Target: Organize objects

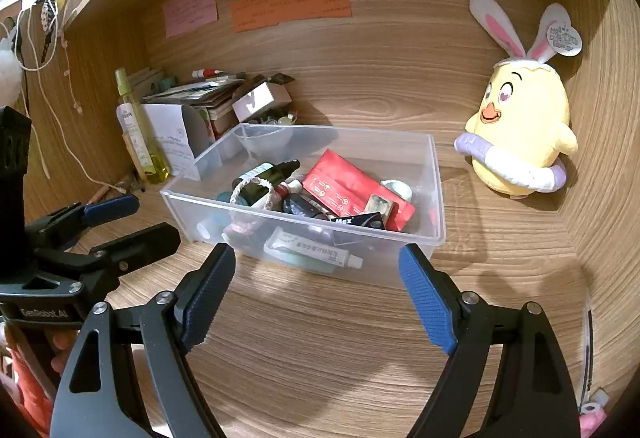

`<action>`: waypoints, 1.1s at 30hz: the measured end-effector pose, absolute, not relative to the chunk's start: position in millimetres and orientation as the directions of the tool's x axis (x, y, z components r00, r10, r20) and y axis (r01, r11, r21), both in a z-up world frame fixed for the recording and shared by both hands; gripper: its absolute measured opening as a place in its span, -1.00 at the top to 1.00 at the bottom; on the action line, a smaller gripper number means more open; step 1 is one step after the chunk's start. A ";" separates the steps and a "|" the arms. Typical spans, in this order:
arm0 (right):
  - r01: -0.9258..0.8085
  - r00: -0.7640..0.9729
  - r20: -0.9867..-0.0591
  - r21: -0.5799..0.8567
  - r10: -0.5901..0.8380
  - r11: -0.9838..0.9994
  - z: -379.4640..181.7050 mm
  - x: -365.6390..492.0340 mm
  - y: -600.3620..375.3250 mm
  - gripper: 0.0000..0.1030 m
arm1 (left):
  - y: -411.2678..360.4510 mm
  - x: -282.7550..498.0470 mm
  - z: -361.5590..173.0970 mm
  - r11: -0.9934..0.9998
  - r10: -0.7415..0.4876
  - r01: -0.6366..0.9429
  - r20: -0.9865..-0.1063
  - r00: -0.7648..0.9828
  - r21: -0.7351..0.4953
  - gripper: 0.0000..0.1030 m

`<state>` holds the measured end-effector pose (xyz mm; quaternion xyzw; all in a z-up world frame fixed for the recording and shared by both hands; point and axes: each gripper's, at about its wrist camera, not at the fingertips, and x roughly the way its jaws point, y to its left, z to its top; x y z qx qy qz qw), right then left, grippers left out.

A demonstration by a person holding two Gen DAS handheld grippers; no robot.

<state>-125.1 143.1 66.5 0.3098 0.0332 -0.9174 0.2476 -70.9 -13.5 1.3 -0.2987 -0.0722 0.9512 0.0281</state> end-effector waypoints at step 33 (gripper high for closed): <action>0.469 -0.674 -0.596 0.111 -0.436 -0.876 62.2 -127.6 147.2 -0.60 | -10.6 -67.9 -0.5 -0.987 0.104 -0.015 -0.557 -0.824 -0.162 -0.90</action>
